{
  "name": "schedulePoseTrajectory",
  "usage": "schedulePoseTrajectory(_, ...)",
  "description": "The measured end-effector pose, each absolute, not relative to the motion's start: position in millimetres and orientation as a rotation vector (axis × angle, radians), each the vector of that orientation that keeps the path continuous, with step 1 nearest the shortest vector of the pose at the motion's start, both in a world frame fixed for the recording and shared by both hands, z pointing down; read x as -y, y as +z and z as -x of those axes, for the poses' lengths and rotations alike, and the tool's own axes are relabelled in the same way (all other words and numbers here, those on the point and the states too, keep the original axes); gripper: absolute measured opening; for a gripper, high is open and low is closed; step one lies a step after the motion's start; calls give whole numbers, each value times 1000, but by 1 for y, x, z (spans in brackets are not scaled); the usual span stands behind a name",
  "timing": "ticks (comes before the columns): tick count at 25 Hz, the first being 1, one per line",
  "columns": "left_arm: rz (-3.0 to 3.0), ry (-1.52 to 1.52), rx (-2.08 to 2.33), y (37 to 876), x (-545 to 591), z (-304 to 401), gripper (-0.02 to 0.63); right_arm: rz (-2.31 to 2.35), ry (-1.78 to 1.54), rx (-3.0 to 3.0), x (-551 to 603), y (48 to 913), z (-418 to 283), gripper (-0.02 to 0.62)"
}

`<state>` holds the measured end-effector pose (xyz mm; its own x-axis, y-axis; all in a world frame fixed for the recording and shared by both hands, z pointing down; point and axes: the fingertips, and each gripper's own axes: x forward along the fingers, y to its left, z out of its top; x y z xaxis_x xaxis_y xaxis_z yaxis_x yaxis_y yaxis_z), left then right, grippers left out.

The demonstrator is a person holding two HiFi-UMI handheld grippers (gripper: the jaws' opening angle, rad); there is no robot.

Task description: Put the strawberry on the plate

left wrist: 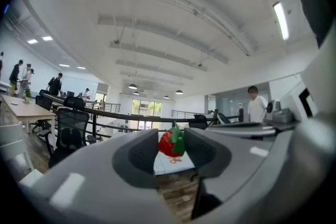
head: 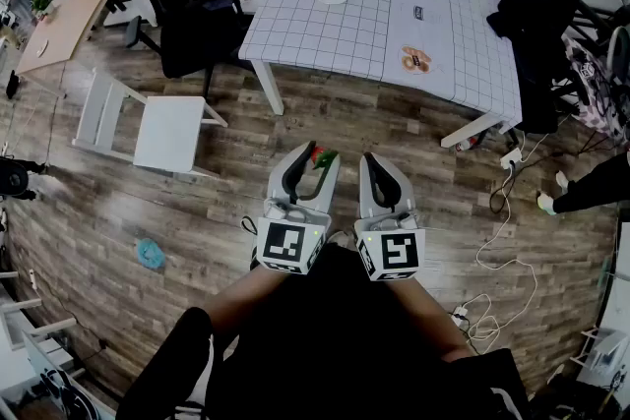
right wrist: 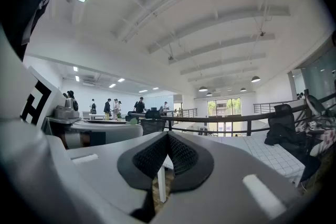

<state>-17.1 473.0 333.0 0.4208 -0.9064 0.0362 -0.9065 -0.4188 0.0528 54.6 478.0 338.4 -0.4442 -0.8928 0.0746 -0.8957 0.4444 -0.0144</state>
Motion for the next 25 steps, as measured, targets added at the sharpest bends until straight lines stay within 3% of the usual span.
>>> schedulePoseTrajectory(25,-2561,-2,1724,335,-449,8,154,-1826,246,2653,-481,346,-129,-3)
